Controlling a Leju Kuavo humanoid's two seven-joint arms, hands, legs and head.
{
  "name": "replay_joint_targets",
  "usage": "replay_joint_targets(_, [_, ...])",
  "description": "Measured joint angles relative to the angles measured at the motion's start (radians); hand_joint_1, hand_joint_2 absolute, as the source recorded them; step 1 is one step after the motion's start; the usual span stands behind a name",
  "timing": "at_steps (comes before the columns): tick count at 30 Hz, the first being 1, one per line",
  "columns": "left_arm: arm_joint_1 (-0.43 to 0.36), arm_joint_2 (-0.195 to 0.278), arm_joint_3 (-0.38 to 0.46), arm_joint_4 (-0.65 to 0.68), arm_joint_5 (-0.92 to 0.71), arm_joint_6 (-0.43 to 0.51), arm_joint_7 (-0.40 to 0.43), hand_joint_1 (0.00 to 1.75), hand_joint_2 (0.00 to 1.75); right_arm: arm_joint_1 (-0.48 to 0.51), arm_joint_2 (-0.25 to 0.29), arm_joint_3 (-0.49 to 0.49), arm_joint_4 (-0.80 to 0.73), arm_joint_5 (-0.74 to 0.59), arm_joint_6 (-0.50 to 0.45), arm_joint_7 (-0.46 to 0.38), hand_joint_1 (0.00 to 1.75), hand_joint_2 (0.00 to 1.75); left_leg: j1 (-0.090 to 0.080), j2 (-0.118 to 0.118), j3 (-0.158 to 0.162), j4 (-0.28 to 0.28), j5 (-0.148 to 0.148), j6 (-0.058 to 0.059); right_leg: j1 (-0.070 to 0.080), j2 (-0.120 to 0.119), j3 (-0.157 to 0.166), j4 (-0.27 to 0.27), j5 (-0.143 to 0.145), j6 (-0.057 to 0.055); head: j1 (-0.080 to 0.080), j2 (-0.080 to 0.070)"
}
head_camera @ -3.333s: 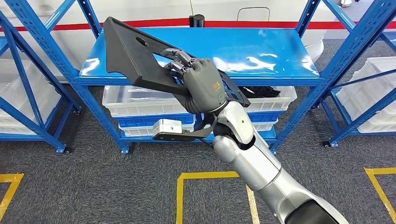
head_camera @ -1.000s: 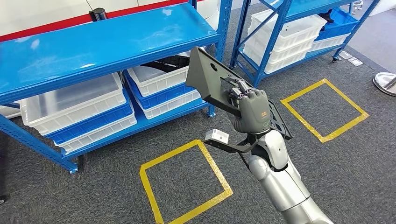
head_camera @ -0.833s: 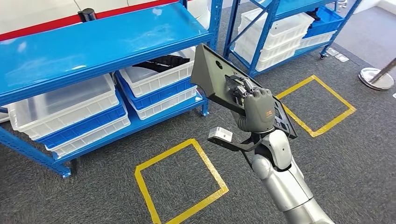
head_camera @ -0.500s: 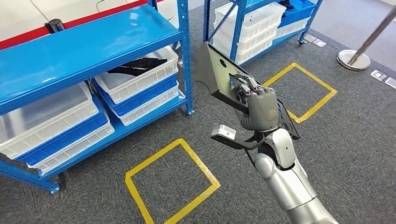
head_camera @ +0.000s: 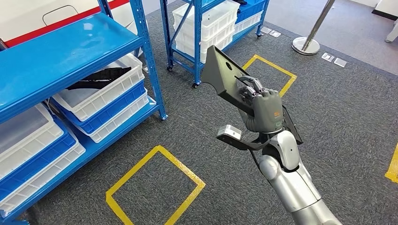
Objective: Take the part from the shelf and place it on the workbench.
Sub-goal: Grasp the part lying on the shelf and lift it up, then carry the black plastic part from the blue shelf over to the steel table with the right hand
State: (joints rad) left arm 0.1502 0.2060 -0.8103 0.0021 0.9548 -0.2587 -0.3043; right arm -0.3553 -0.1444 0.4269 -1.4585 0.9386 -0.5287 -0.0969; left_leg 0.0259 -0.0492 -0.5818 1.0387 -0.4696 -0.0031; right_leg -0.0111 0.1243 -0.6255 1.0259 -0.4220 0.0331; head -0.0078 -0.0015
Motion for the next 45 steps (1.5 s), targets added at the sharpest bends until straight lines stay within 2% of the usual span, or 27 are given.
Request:
replay_joint_targets(1, [0.000, -0.001, 0.000, 0.000, -0.002, 0.000, -0.001, 0.00, 0.00, 0.004, -0.008, -0.007, -0.001, -0.004, 0.000, -0.005, 1.75, 1.75, 0.001, 0.012, 0.001, -0.004, 0.003, 0.007, 0.002, -0.023, -0.013, 0.020, -0.010, 0.002, 0.003, 0.000])
replay_joint_targets(3, [0.003, -0.001, 0.000, 0.000, -0.003, -0.003, -0.003, 0.00, 0.00, 0.007, -0.017, -0.019, -0.001, -0.007, 0.000, -0.016, 1.75, 1.75, 0.002, 0.037, 0.002, -0.008, 0.005, 0.019, 0.004, -0.084, -0.066, 0.121, -0.053, 0.000, 0.009, 0.000])
replay_joint_targets(5, [0.006, -0.002, 0.000, 0.000, -0.003, -0.014, -0.005, 0.00, 0.00, 0.004, -0.017, -0.022, 0.003, -0.003, 0.002, -0.022, 1.75, 1.75, 0.002, 0.065, 0.002, -0.008, 0.003, 0.022, 0.001, -0.107, -0.133, 0.251, -0.097, 0.001, 0.011, 0.000])
replay_joint_targets(6, [0.007, -0.001, 0.001, 0.000, -0.003, -0.024, -0.006, 0.00, 0.00, 0.002, -0.014, -0.020, 0.007, 0.002, 0.005, -0.021, 1.75, 1.75, 0.002, 0.079, 0.002, -0.008, 0.002, 0.022, -0.003, -0.112, -0.151, 0.283, -0.104, 0.006, 0.012, 0.000])
replay_joint_targets(7, [0.006, 0.001, 0.003, 0.000, -0.004, -0.034, -0.006, 0.00, 0.00, -0.003, -0.010, -0.018, 0.012, 0.009, 0.008, -0.016, 1.75, 1.75, 0.002, 0.092, 0.002, -0.008, 0.001, 0.020, -0.007, -0.116, -0.146, 0.273, -0.095, 0.014, 0.012, 0.000])
replay_joint_targets(9, [0.005, 0.007, 0.009, 0.000, -0.009, -0.053, -0.006, 0.00, 0.00, -0.022, 0.001, -0.009, 0.023, 0.024, 0.010, -0.003, 1.75, 1.75, 0.003, 0.116, 0.005, -0.008, -0.002, 0.015, -0.012, -0.144, -0.076, 0.144, -0.048, 0.033, 0.012, 0.000])
replay_joint_targets(10, [0.005, 0.012, 0.012, 0.000, -0.014, -0.057, -0.005, 0.00, 0.00, -0.033, 0.007, -0.003, 0.029, 0.031, 0.008, 0.002, 1.75, 1.75, 0.001, 0.126, 0.008, -0.008, -0.005, 0.009, -0.011, -0.170, -0.035, 0.073, -0.027, 0.037, 0.012, 0.000])
replay_joint_targets(12, [0.007, 0.021, 0.015, 0.000, -0.023, -0.053, -0.004, 0.00, 0.00, -0.049, 0.016, 0.007, 0.039, 0.038, 0.004, 0.006, 1.75, 1.75, -0.004, 0.144, 0.016, -0.009, -0.010, -0.004, -0.004, -0.202, 0.010, -0.002, -0.006, 0.029, 0.012, 0.000])
replay_joint_targets(14, [0.007, 0.025, 0.019, 0.000, -0.030, -0.036, -0.002, 0.00, 0.00, -0.053, 0.021, 0.015, 0.046, 0.040, 0.001, 0.010, 1.75, 1.75, -0.005, 0.164, 0.027, -0.017, -0.011, -0.018, 0.002, -0.187, 0.009, -0.008, -0.002, 0.012, 0.011, 0.000])
replay_joint_targets(15, [0.006, 0.025, 0.021, 0.000, -0.034, -0.028, -0.002, 0.00, 0.00, -0.053, 0.023, 0.018, 0.049, 0.040, 0.000, 0.011, 1.75, 1.75, -0.003, 0.161, 0.031, -0.018, -0.014, -0.024, -0.002, -0.175, 0.010, -0.011, 0.001, 0.005, 0.010, 0.000])
replay_joint_targets(17, [0.006, 0.025, 0.025, 0.000, -0.040, -0.021, -0.001, 0.00, 0.00, -0.055, 0.026, 0.022, 0.053, 0.040, -0.001, 0.013, 1.75, 1.75, 0.002, 0.119, 0.019, 0.021, -0.046, -0.030, -0.011, -0.153, 0.015, -0.017, 0.005, -0.011, 0.004, 0.000])
replay_joint_targets(19, [0.009, 0.025, 0.026, 0.000, -0.045, -0.024, -0.001, 0.00, 0.00, -0.056, 0.030, 0.024, 0.060, 0.041, -0.002, 0.013, 1.75, 1.75, 0.003, 0.065, -0.037, 0.142, -0.112, -0.029, -0.011, -0.130, 0.017, -0.018, 0.005, -0.023, -0.001, 0.000])
replay_joint_targets(21, [0.014, 0.025, 0.029, 0.000, -0.051, -0.030, 0.002, 0.00, 0.00, -0.054, 0.033, 0.028, 0.068, 0.042, -0.002, 0.010, 1.75, 1.75, 0.002, 0.047, -0.098, 0.252, -0.148, -0.028, -0.005, -0.101, 0.018, -0.017, 0.004, -0.028, -0.002, 0.000])
replay_joint_targets(22, [0.015, 0.025, 0.031, 0.000, -0.053, -0.032, 0.004, 0.00, 0.00, -0.053, 0.034, 0.029, 0.072, 0.042, -0.003, 0.008, 1.75, 1.75, 0.003, 0.045, -0.108, 0.258, -0.135, -0.027, -0.003, -0.085, 0.019, -0.016, 0.004, -0.028, -0.002, 0.000])
replay_joint_targets(23, [0.016, 0.025, 0.034, 0.000, -0.053, -0.033, 0.005, 0.00, 0.00, -0.051, 0.034, 0.030, 0.075, 0.042, -0.004, 0.007, 1.75, 1.75, 0.003, 0.043, -0.099, 0.225, -0.104, -0.026, -0.003, -0.070, 0.020, -0.014, 0.004, -0.028, -0.002, 0.000])
replay_joint_targets(24, [0.017, 0.025, 0.036, 0.000, -0.053, -0.033, 0.006, 0.00, 0.00, -0.049, 0.034, 0.031, 0.078, 0.042, -0.006, 0.007, 1.75, 1.75, 0.006, 0.033, -0.075, 0.163, -0.062, -0.026, -0.004, -0.055, 0.021, -0.011, 0.002, -0.027, -0.002, 0.000])
replay_joint_targets(26, [0.017, 0.025, 0.039, 0.000, -0.053, -0.034, 0.006, 0.00, 0.00, -0.047, 0.034, 0.032, 0.083, 0.044, -0.011, 0.005, 1.75, 1.75, 0.012, -0.006, -0.025, 0.047, -0.010, -0.026, -0.001, -0.029, 0.017, -0.003, -0.001, -0.021, -0.002, 0.000])
replay_joint_targets(28, [0.018, 0.025, 0.041, 0.000, -0.053, -0.034, 0.007, 0.00, 0.00, -0.045, 0.034, 0.032, 0.086, 0.045, -0.014, 0.004, 1.75, 1.75, 0.010, -0.021, -0.010, 0.009, -0.006, -0.023, -0.001, -0.007, 0.009, -0.001, 0.000, -0.010, -0.001, 0.000])
replay_joint_targets(30, [0.017, 0.027, 0.043, 0.000, -0.053, -0.031, 0.007, 0.00, 0.00, -0.042, 0.031, 0.032, 0.087, 0.046, -0.017, 0.004, 1.75, 1.75, 0.006, 0.003, -0.008, 0.006, -0.001, -0.011, -0.005, 0.009, 0.000, -0.004, 0.004, 0.002, -0.001, 0.000])
replay_joint_targets(32, [0.016, 0.027, 0.046, 0.000, -0.053, -0.024, 0.003, 0.00, 0.00, -0.036, 0.026, 0.030, 0.086, 0.046, -0.021, 0.004, 1.75, 1.75, 0.006, 0.025, -0.004, -0.001, 0.004, 0.002, -0.002, -0.026, -0.022, 0.029, -0.010, 0.009, 0.001, 0.000])
replay_joint_targets(34, [0.015, 0.020, 0.049, 0.000, -0.057, -0.014, -0.002, 0.00, 0.00, -0.022, 0.016, 0.025, 0.078, 0.046, -0.027, 0.004, 1.75, 1.75, 0.004, 0.046, -0.002, -0.004, 0.004, 0.013, -0.001, -0.086, -0.078, 0.138, -0.056, 0.006, 0.005, 0.000])
replay_joint_targets(36, [0.016, 0.010, 0.050, 0.000, -0.071, -0.005, -0.004, 0.00, 0.00, 0.004, 0.001, 0.015, 0.063, 0.043, -0.030, 0.001, 1.75, 1.75, 0.001, 0.068, -0.002, -0.004, 0.002, 0.019, -0.003, -0.109, -0.140, 0.260, -0.097, 0.006, 0.006, 0.000])
replay_joint_targets(37, [0.016, 0.005, 0.050, 0.000, -0.079, -0.004, -0.001, 0.00, 0.00, 0.015, -0.006, 0.008, 0.057, 0.039, -0.031, -0.001, 1.75, 1.75, 0.001, 0.079, -0.002, -0.004, 0.001, 0.019, -0.004, -0.112, -0.151, 0.279, -0.099, 0.011, 0.007, 0.000])
replay_joint_targets(39, [0.016, 0.000, 0.050, 0.000, -0.092, -0.011, 0.005, 0.00, 0.00, 0.027, -0.017, -0.004, 0.048, 0.032, -0.030, -0.007, 1.75, 1.75, 0.001, 0.104, 0.000, -0.004, -0.001, 0.016, -0.006, -0.126, -0.110, 0.200, -0.066, 0.028, 0.007, 0.000])
replay_joint_targets(41, [0.016, -0.003, 0.050, 0.000, -0.099, -0.019, 0.008, 0.00, 0.00, 0.027, -0.020, -0.013, 0.037, 0.029, -0.029, -0.011, 1.75, 1.75, -0.003, 0.127, 0.004, -0.003, -0.007, 0.008, -0.002, -0.174, -0.031, 0.058, -0.025, 0.034, 0.007, 0.000])
replay_joint_targets(43, [0.016, -0.002, 0.050, 0.000, -0.102, -0.022, 0.008, 0.00, 0.00, 0.028, -0.021, -0.018, 0.029, 0.028, -0.029, -0.014, 1.75, 1.75, -0.010, 0.148, 0.013, -0.005, -0.013, -0.003, 0.005, -0.197, 0.004, -0.002, -0.007, 0.022, 0.006, 0.000])
replay_joint_targets(45, [0.014, -0.002, 0.050, 0.000, -0.104, -0.022, 0.008, 0.00, 0.00, 0.029, -0.024, -0.021, 0.025, 0.028, -0.029, -0.015, 1.75, 1.75, -0.010, 0.170, 0.025, -0.011, -0.016, -0.015, 0.008, -0.172, 0.005, -0.003, -0.001, 0.005, 0.005, 0.000])
